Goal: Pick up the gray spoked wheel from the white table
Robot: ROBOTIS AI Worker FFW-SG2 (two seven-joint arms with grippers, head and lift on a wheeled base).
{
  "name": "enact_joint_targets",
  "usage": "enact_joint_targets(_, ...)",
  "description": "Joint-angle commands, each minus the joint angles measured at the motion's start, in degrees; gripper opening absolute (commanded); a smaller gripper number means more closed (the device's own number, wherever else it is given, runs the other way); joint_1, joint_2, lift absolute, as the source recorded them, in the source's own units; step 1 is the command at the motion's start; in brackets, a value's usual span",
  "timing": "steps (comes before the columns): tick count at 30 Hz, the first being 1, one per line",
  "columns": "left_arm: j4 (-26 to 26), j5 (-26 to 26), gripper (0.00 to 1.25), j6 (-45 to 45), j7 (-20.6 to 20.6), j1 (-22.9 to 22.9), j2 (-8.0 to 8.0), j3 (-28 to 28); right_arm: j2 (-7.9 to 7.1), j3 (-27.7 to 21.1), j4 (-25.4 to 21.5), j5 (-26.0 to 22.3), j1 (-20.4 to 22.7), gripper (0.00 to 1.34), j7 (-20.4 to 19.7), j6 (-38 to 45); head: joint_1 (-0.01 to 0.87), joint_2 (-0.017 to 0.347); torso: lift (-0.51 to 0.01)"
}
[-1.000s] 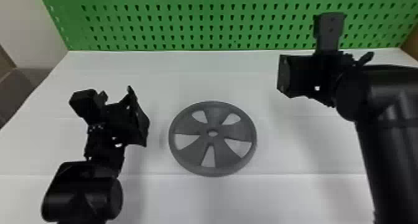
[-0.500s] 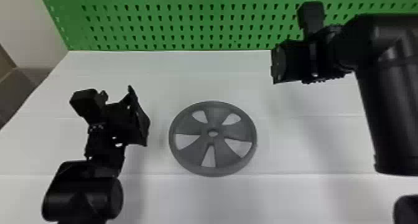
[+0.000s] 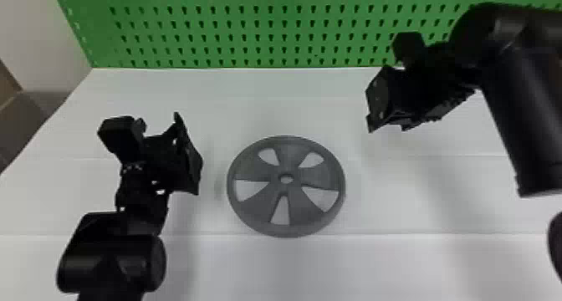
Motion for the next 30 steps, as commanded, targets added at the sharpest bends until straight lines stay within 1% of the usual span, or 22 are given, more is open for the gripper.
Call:
enact_joint_targets(1,0.0,-0.15,0.76,0.36,0.0,-0.16,0.57,-0.51,-0.84,3.86,7.72,-5.43,-2.72,0.87,-0.09,-0.25,0.779,0.067,-0.081)
enact_joint_targets(3,0.0,-0.15,0.76,0.62,0.0,-0.34,1.1,-1.13,-1.28,7.38,10.71,-7.98,-4.3,0.87,-0.36,-0.78,0.779,0.067,-0.081)
enact_joint_targets(4,0.0,-0.15,0.76,0.8,0.0,-0.42,1.36,-1.3,-1.28,8.34,11.77,-8.59,-4.83,0.87,-0.44,-0.78,0.779,0.067,-0.081)
enact_joint_targets(7,0.0,0.11,0.76,1.15,0.0,-0.78,1.89,-2.0,-1.1,10.01,13.7,-10.0,-6.14,0.87,-1.06,-0.96,0.779,0.067,-0.081)
enact_joint_targets(8,0.0,0.11,0.76,1.24,0.0,-0.78,1.98,-2.09,-1.1,10.45,14.4,-11.49,-6.49,0.87,-1.85,-1.4,0.779,0.067,-0.081)
enact_joint_targets(11,0.0,-0.06,0.76,1.24,0.0,-0.86,2.15,-2.36,-1.54,13.09,18.54,-20.28,-8.25,0.87,-6.95,-3.15,0.779,0.067,-0.081)
enact_joint_targets(12,0.0,-0.06,0.76,1.24,0.0,-0.86,2.24,-2.44,-1.89,14.67,20.21,-24.33,-8.96,0.87,-9.5,-4.03,0.779,0.067,-0.081)
enact_joint_targets(14,0.0,-0.15,0.76,1.32,0.0,-0.95,2.33,-2.53,-2.33,17.92,22.49,-28.37,-9.83,0.87,-10.73,-5.53,0.779,0.067,-0.081)
enact_joint_targets(15,0.0,-0.15,0.76,1.41,0.0,-1.04,2.42,-2.71,-2.59,20.56,23.37,-31.01,-10.63,0.87,-11.87,-6.49,0.779,0.067,-0.081)
enact_joint_targets(18,0.0,-0.15,0.76,1.41,0.0,-1.04,2.77,-2.88,-2.68,25.66,25.57,-33.99,-11.94,0.87,-12.22,-8.16,0.779,0.067,-0.081)
enact_joint_targets(23,0.0,0.02,0.76,1.59,0.09,-1.13,3.12,-3.23,-2.77,27.24,27.41,-36.02,-12.3,0.87,-12.84,-9.39,0.779,0.067,-0.081)
enact_joint_targets(25,0.0,0.02,0.76,1.68,0.0,-1.13,3.21,-3.32,-2.86,28.82,28.29,-37.69,-12.74,0.87,-13.8,-10.1,0.779,0.067,-0.081)
enact_joint_targets(27,0.0,0.02,0.76,1.68,0.0,-1.04,3.21,-3.32,-2.86,30.67,30.75,-40.32,-13.44,0.87,-14.07,-11.42,0.779,0.067,-0.081)
enact_joint_targets(30,0.0,-0.06,0.76,1.76,0.09,-1.3,3.29,-3.67,-3.47,34.09,32.51,-44.01,-14.23,0.87,-14.07,-13.88,0.779,0.067,-0.081)
